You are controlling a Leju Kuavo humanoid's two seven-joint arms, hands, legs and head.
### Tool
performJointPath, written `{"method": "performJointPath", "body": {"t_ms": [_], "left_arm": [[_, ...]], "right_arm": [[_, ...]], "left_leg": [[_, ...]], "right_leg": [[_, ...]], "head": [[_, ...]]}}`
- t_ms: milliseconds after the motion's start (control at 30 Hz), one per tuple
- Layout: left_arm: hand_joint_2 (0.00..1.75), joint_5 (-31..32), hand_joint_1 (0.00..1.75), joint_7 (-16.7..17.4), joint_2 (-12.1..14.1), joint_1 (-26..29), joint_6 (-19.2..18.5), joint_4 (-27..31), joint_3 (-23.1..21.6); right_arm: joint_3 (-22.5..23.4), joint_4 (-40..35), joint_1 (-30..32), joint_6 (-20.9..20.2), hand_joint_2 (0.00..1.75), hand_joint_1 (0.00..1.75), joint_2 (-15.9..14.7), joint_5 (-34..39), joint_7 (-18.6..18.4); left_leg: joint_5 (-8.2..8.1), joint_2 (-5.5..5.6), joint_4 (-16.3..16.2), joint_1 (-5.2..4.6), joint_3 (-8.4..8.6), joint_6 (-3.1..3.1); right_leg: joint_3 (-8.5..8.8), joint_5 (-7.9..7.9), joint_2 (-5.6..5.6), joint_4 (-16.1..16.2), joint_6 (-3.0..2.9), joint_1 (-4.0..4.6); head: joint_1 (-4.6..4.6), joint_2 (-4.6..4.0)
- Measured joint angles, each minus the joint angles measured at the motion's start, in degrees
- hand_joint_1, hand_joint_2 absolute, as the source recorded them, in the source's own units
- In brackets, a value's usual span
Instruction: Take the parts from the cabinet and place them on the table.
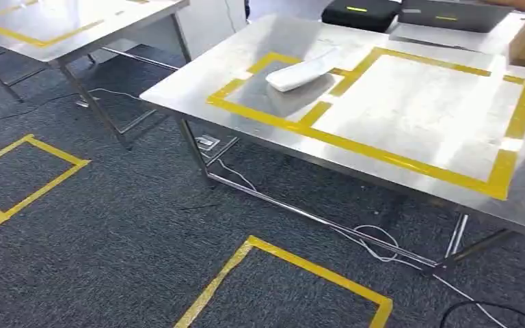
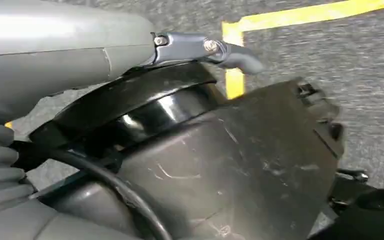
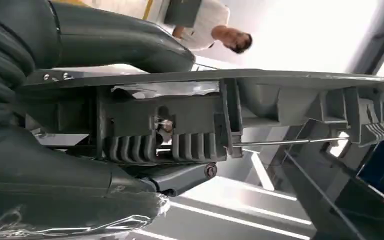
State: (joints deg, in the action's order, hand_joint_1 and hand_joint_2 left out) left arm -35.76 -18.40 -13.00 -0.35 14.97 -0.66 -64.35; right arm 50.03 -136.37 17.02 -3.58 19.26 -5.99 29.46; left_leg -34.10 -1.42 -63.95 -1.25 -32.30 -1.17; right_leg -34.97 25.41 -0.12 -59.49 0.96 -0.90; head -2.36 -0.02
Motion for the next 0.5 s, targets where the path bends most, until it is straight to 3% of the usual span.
{"method": "performJointPath", "body": {"t_ms": [67,100,133,200,233,267,300,333,400,433,467,500], "left_arm": [[1.75,0.0,0.00,0.0,0.0,0.0,0.0,0.0,0.0],[1.75,0.0,0.00,-0.2,0.0,-0.1,0.0,0.0,0.0],[1.75,0.0,0.00,-0.1,0.0,-0.2,0.0,0.0,0.0],[1.75,0.0,0.00,0.1,0.0,-0.1,0.0,0.0,0.0],[1.75,0.0,0.00,0.1,0.0,-0.2,0.0,0.0,0.0],[1.75,0.0,0.00,0.1,-0.2,-0.3,-0.1,0.0,0.0],[1.75,0.0,0.00,0.1,-0.3,-0.4,-0.1,0.0,0.0],[1.75,0.0,0.00,0.1,-0.3,-0.4,-0.1,0.0,0.0],[1.75,0.0,0.00,0.1,-0.4,-0.3,-0.1,0.0,0.0],[1.75,0.1,0.00,0.1,-0.4,-0.3,-0.1,0.0,0.0],[1.75,0.1,0.00,0.1,-0.4,-0.3,0.0,0.0,0.0],[1.75,0.1,0.00,0.3,-0.4,-0.3,0.0,0.0,0.0]], "right_arm": [[0.0,0.0,0.0,-0.1,1.75,1.75,0.0,0.0,0.0],[0.0,0.0,0.0,-0.2,1.75,1.75,0.0,-0.1,0.0],[0.0,0.0,0.0,-0.2,1.75,1.75,0.0,-0.1,-0.1],[0.0,0.0,0.0,-0.2,1.75,1.75,0.0,-0.2,-0.2],[0.0,0.0,0.0,-0.2,1.75,1.75,0.0,-0.2,-0.3],[0.0,0.0,0.0,-0.1,1.75,1.75,0.0,-0.2,-0.3],[0.0,0.0,0.0,-0.1,1.75,1.75,0.0,-0.2,-0.4],[0.0,-0.1,0.0,-0.1,1.75,1.75,0.0,-0.2,-0.4],[0.0,-0.1,0.0,0.5,1.75,1.75,0.0,0.0,-0.9],[0.0,-0.1,0.1,1.2,1.75,1.75,0.0,0.3,-1.3],[-0.1,-0.2,0.0,3.2,1.75,1.75,0.0,0.3,-2.1],[-0.3,-0.2,0.0,4.8,1.75,1.75,0.0,0.3,-2.9]], "left_leg": [[-3.26,0.73,-8.7,-0.03,-4.51,-0.15],[-3.16,0.88,-10.4,-0.08,-5.41,-0.05],[-1.38,1.06,-9.3,-0.07,-4.94,0.09],[3.94,1.95,-1.9,0.03,-1.65,0.43],[6.21,4.37,2.7,0.28,0.26,0.52],[6.38,8.22,5.1,0.63,0.93,0.66],[5.78,7.89,6.7,1.06,1.35,0.71],[5.87,7.29,6.4,0.78,1.26,0.93],[6.21,5.77,6.7,0.81,1.36,1.73],[6.43,5.19,7.1,0.97,1.55,2.06],[6.44,4.69,7.1,0.96,1.64,2.41],[6.41,4.30,7.1,0.88,1.62,2.54]], "right_leg": [[-0.04,0.06,1.42,0.0,-0.19,0.03],[0.05,0.06,2.23,0.0,-0.19,0.03],[0.17,0.06,3.18,0.0,-0.19,0.03],[0.29,-0.03,5.07,0.0,-0.03,0.00],[0.18,-0.15,5.85,0.0,0.17,-0.06],[-0.12,-0.24,6.41,-0.3,0.49,0.18],[-0.69,-0.36,7.30,-0.5,0.79,0.20],[-0.96,-0.73,7.96,-0.1,1.29,-0.01],[-1.22,-1.23,9.49,0.3,2.12,-0.24],[-1.69,-0.90,7.11,-0.2,2.17,-0.17],[-2.43,0.59,3.28,-2.1,2.51,0.24],[-4.01,2.76,1.50,-5.7,2.82,0.19]], "head": [[-0.02,0.00],[-0.05,0.00],[-0.04,-0.02],[-0.04,-0.02],[-0.05,0.00],[-0.04,0.00],[0.13,0.00],[0.09,0.00],[-0.02,0.00],[-0.13,0.00],[0.53,0.00],[0.61,0.00]]}}
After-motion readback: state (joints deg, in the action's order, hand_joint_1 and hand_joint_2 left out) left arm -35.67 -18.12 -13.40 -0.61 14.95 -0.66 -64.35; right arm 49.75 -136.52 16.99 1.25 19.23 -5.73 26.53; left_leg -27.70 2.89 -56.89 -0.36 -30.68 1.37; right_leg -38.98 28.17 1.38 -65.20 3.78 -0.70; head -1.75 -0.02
